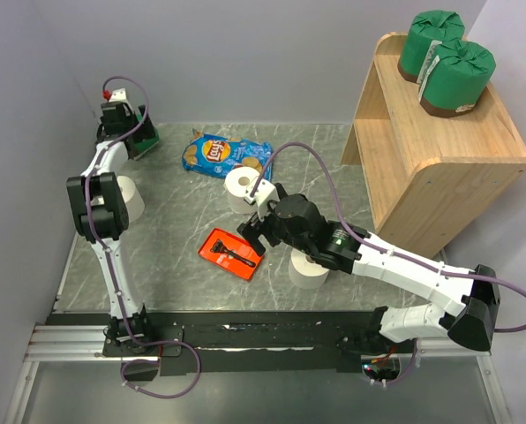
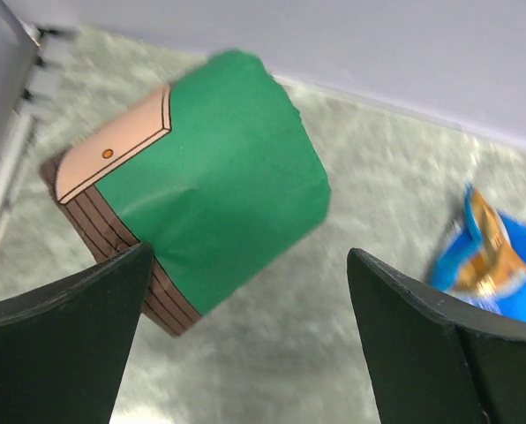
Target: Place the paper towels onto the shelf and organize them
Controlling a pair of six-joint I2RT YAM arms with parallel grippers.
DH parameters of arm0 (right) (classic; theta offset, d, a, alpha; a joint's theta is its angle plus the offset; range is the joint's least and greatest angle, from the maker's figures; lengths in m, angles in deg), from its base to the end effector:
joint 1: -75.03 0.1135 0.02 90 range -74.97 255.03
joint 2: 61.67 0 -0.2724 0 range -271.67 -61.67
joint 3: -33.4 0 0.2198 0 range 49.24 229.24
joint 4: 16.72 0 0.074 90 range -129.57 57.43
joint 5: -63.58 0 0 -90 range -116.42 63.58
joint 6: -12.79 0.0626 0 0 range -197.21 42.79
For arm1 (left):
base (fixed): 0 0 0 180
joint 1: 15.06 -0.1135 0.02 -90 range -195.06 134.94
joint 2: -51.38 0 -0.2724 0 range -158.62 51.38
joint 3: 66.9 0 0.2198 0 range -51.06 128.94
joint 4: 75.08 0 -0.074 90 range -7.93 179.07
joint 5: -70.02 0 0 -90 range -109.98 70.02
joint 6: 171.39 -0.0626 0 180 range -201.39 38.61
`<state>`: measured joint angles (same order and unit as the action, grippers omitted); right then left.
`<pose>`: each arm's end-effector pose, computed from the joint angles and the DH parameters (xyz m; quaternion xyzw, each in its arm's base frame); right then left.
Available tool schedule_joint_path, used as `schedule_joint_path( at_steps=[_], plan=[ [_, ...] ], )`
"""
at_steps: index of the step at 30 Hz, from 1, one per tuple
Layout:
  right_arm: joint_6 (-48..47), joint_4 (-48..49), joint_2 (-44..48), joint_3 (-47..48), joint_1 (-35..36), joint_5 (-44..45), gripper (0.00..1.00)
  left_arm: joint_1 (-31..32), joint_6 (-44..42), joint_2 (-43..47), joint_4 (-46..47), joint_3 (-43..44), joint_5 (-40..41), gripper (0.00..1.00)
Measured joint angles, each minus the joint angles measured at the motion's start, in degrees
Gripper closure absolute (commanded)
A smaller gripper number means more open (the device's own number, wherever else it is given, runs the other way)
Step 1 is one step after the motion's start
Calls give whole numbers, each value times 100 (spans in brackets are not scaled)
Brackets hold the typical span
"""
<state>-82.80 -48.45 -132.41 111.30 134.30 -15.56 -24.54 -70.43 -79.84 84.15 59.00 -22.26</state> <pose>0.1488 0.2273 0.3417 -0.4060 0.7344 0.1719 0.5160 0.5340 0.0866 0.2380 -0.1401 0.8367 -0.0237 0.5289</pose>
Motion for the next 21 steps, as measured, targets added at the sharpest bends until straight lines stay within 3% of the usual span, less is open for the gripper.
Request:
schedule_joint_path(
  at_steps=[11, 21],
  plan=[
    [-4, 2, 46, 0, 0, -2, 0, 118, 308, 737, -37, -979, -48, 3],
    [-35, 2, 48, 0, 0, 13, 1, -487, 1176, 745, 393, -1360, -444, 5]
  ],
)
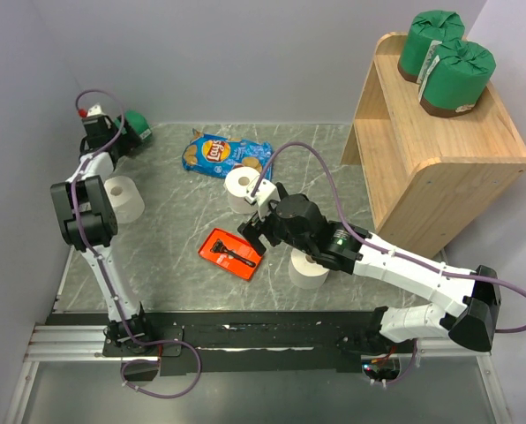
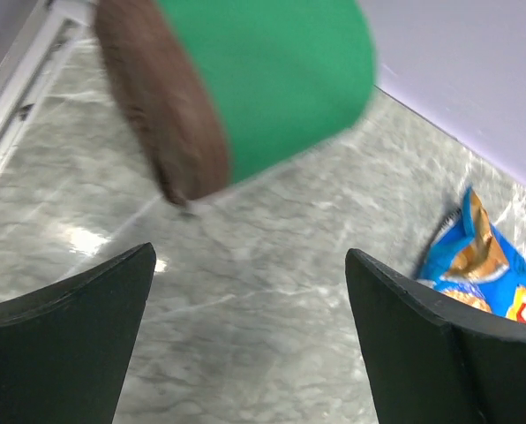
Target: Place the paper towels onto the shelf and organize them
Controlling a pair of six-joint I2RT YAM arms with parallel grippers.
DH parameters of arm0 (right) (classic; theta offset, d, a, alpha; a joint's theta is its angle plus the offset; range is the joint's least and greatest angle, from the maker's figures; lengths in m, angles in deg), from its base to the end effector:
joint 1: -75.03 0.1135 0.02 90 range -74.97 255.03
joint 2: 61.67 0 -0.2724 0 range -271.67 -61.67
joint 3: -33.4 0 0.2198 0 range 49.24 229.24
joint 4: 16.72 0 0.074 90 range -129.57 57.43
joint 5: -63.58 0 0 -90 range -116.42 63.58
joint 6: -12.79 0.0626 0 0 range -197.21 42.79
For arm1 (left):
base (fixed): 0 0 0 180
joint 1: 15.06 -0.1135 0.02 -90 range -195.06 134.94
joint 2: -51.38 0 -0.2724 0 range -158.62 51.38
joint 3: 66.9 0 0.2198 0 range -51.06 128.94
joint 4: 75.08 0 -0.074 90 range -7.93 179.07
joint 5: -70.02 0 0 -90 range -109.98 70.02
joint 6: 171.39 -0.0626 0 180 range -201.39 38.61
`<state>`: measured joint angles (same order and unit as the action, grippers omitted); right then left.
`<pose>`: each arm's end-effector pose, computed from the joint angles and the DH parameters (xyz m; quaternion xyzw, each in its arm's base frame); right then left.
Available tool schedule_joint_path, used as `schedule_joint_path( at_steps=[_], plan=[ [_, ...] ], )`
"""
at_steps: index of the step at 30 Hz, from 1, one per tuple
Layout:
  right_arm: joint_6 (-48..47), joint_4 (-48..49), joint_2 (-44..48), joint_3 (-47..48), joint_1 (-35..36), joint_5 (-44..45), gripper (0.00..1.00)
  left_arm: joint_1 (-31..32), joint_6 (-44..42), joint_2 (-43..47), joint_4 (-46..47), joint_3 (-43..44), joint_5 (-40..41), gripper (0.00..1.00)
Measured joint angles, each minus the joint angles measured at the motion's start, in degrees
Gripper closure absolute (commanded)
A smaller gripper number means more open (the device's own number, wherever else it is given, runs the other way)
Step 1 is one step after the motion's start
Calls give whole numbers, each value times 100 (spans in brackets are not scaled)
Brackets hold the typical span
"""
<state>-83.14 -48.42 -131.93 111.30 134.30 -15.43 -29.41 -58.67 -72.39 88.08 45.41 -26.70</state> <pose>0.1480 0.2256 0.3439 -0.4060 0.7316 0.1714 0.5201 0.4927 0.1185 0.2317 -0.2439 0.8221 -0.0875 0.5069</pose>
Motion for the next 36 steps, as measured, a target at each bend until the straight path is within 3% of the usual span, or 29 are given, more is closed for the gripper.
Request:
schedule_joint_path(
  at_steps=[8, 23, 36],
  plan=[
    [-52, 2, -11, 0, 0, 7, 0, -389, 428, 0, 514, -151, -365, 5],
    [-144, 2, -232, 144, 0, 57, 0, -409, 717, -654, 1082, 166, -782, 8],
    [-249, 284, -356, 184, 0, 125, 1, -411, 975, -1056, 1698, 326, -1117, 20]
  ],
)
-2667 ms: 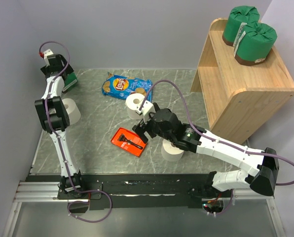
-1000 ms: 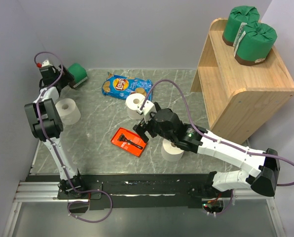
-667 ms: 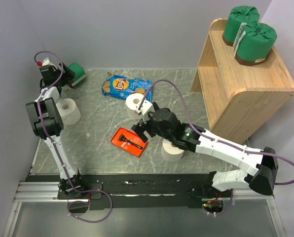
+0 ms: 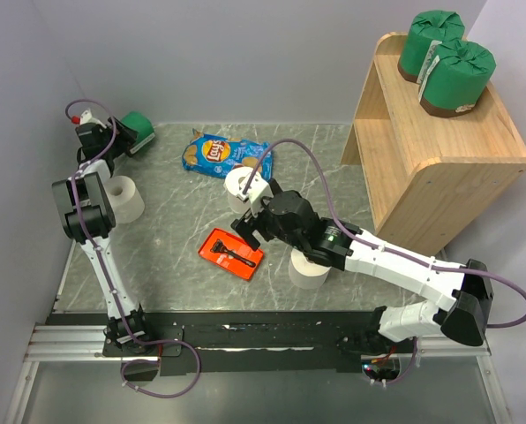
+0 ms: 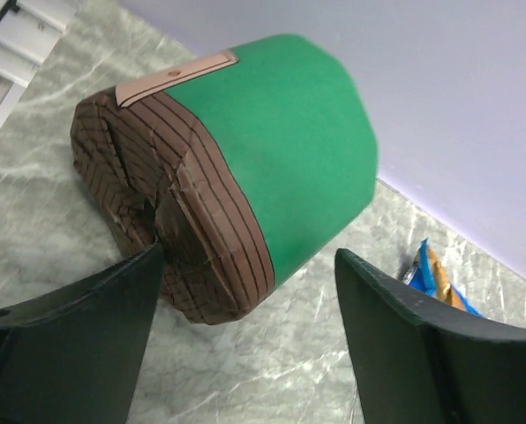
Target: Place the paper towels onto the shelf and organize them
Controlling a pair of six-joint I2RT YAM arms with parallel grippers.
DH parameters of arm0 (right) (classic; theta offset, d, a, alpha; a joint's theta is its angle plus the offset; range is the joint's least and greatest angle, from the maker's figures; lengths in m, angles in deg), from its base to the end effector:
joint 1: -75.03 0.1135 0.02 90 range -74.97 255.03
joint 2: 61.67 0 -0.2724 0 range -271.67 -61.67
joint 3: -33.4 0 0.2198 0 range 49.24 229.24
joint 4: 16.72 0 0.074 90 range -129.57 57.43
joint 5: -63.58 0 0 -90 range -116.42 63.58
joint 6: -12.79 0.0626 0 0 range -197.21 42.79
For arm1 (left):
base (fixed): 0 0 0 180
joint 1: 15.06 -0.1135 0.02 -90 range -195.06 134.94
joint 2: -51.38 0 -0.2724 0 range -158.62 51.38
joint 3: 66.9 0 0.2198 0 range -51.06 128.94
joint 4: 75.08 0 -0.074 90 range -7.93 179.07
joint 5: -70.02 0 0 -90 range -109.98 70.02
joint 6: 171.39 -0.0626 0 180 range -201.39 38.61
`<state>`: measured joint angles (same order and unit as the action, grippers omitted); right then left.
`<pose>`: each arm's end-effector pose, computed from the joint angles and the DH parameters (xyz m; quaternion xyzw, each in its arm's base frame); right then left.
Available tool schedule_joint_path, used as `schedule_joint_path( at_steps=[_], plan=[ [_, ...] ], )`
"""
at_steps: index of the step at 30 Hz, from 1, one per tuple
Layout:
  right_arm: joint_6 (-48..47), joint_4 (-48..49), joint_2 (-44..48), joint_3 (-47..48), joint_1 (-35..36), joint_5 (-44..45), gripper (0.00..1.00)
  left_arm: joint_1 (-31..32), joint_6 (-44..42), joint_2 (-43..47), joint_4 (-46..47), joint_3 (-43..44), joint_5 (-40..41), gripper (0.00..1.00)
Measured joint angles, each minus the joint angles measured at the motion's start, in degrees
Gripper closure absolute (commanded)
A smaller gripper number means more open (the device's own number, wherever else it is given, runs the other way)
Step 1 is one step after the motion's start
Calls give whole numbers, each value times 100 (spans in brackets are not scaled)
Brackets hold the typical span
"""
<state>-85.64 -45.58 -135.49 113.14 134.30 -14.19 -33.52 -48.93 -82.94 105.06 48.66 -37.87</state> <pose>0.1582 0.2401 0.3451 -0.4128 0.7211 0.1556 0.5342 0.5231 0.1543 0.1951 -0.2630 0.7634 -0.1956 0.5566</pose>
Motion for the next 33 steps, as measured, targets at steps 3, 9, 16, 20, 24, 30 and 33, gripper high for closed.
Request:
schedule_joint_path(
  at_steps=[3, 9, 16, 20, 24, 30, 33],
  plan=[
    [-4, 35, -59, 4, 0, 15, 0, 0, 20, -2, 181, -9, -50, 28],
    [-4, 24, -295, 31, 0, 17, 1, 0, 20, -2, 389, -31, -151, 42],
    [-2, 17, -330, 61, 0, 20, 0, -2, 28, -2, 538, -157, -225, 51],
    [7, 11, -330, 61, 0, 31, 1, -7, 76, 2, 605, -205, -249, 58],
    [26, 13, -330, 61, 0, 35, 1, -15, 155, 2, 629, -205, -297, 62],
    [24, 11, -330, 61, 0, 52, 1, -15, 293, 2, 654, -221, -374, 63],
    [24, 13, -330, 61, 0, 59, 1, -15, 332, 26, 691, -302, -398, 63]
  ],
)
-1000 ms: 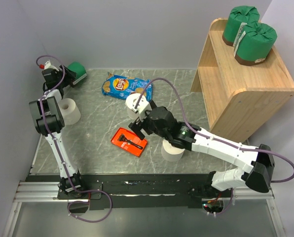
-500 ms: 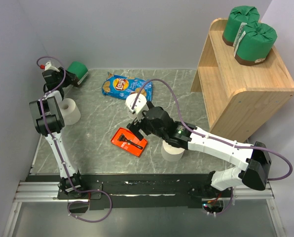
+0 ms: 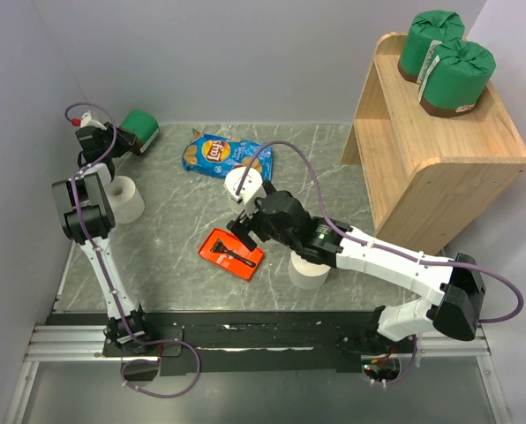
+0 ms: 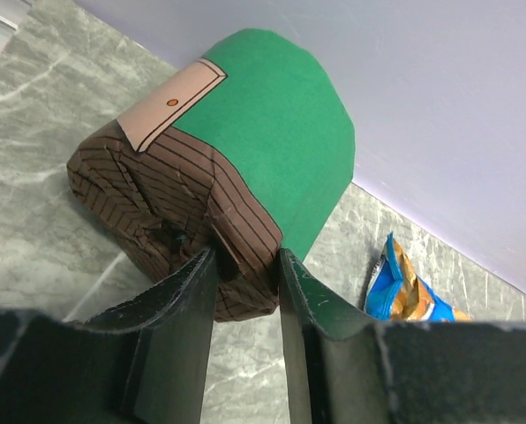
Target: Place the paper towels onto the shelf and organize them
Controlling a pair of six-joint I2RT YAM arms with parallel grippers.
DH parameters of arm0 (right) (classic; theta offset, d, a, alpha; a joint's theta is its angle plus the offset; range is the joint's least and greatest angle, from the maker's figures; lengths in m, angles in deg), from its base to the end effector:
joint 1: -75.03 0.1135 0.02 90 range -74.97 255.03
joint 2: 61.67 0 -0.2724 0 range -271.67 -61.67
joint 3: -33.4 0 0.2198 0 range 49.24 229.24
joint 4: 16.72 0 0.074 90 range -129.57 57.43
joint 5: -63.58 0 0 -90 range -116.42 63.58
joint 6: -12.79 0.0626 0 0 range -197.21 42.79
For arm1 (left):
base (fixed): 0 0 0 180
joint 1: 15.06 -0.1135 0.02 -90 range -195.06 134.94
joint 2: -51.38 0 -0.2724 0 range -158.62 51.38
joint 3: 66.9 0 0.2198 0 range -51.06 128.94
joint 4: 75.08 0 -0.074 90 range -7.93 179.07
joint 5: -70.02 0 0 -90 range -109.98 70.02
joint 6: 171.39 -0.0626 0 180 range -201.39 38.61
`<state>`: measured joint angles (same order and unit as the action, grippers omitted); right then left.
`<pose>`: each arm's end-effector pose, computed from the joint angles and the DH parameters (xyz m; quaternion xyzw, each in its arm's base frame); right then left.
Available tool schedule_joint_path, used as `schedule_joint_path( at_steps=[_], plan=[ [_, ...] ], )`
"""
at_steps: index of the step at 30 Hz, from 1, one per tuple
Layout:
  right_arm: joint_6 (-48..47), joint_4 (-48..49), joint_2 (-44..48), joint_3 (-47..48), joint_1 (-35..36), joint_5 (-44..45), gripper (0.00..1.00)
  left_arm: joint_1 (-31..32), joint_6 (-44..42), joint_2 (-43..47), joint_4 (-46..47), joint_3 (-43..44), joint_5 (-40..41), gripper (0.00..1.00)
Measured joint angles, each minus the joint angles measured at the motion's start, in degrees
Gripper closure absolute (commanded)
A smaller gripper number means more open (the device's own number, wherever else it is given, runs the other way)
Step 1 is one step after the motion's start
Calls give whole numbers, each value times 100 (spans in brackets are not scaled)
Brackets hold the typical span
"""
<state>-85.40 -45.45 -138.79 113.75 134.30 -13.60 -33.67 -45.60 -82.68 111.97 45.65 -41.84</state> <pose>0.1656 0.2513 0.3333 -0.4171 0.7320 0.1434 0.5192 0.5209 0.1508 0.1957 -0.2515 0.7434 -0.2380 0.5722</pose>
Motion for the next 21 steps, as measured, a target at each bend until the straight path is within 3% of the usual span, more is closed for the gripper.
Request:
schedule_joint_path(
  at_steps=[6, 15, 21],
  plan=[
    [-4, -2, 2, 0, 0, 15, 0, 52, 39, 262, -31, -337, -39, 62],
    [70, -46, 350, -15, 0, 48, 0, 409, 98, 1453, -72, -1552, -33, 63],
    [260, -87, 960, -173, 0, 61, 0, 684, 195, 2531, -17, -2549, 291, 41]
  ],
)
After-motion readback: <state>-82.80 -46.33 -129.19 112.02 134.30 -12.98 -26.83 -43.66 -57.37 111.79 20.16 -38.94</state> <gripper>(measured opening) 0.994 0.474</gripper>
